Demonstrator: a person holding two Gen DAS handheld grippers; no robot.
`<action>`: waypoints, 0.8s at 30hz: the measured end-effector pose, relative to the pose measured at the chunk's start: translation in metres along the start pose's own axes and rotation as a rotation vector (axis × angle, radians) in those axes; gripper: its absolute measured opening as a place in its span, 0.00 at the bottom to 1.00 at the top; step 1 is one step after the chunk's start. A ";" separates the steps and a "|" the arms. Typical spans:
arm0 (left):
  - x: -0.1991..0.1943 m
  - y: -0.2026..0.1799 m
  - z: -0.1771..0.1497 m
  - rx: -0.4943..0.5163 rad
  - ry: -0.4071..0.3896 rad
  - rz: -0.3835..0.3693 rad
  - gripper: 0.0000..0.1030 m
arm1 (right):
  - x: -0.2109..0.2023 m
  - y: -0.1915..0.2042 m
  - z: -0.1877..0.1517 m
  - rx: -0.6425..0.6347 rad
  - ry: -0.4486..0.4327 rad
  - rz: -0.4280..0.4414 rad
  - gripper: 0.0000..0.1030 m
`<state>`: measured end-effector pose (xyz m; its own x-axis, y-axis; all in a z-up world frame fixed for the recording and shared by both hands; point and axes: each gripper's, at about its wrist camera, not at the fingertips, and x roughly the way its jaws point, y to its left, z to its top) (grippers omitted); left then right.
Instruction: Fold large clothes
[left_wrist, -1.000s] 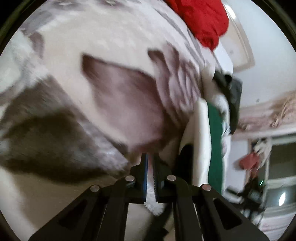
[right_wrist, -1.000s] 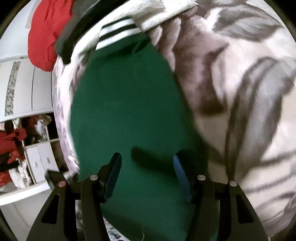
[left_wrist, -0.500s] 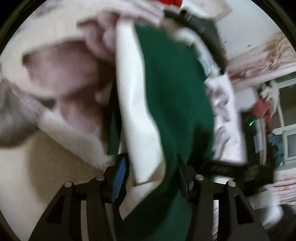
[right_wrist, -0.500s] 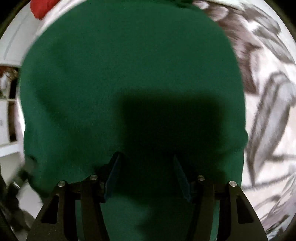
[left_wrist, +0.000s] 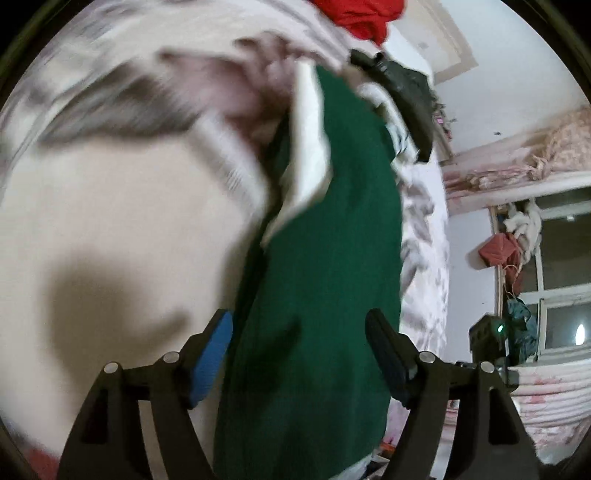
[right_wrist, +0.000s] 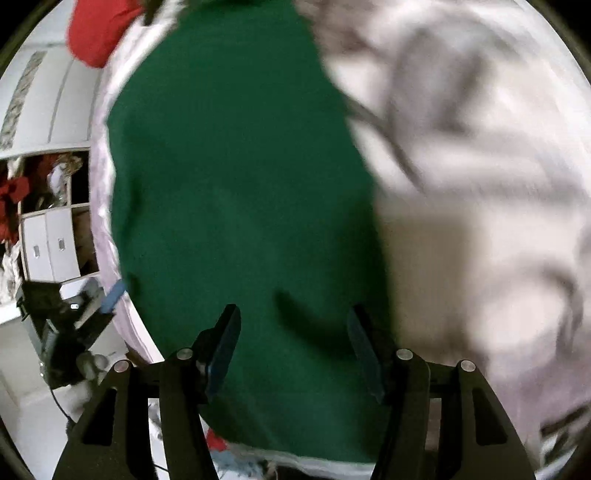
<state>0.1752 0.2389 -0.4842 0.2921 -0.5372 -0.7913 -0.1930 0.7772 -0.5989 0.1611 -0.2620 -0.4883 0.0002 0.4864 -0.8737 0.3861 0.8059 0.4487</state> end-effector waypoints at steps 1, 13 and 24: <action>-0.001 0.004 -0.016 -0.021 0.014 0.019 0.71 | 0.002 -0.013 -0.016 0.022 0.018 -0.001 0.61; 0.022 -0.009 -0.162 -0.021 0.073 0.138 0.15 | 0.060 -0.095 -0.172 0.113 0.140 0.042 0.09; 0.013 0.030 -0.168 -0.113 0.082 0.034 0.54 | 0.065 -0.107 -0.194 0.049 0.205 0.081 0.24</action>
<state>0.0155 0.1998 -0.5333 0.2067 -0.5395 -0.8162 -0.3070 0.7564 -0.5776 -0.0590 -0.2516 -0.5570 -0.1523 0.6111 -0.7767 0.4372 0.7465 0.5016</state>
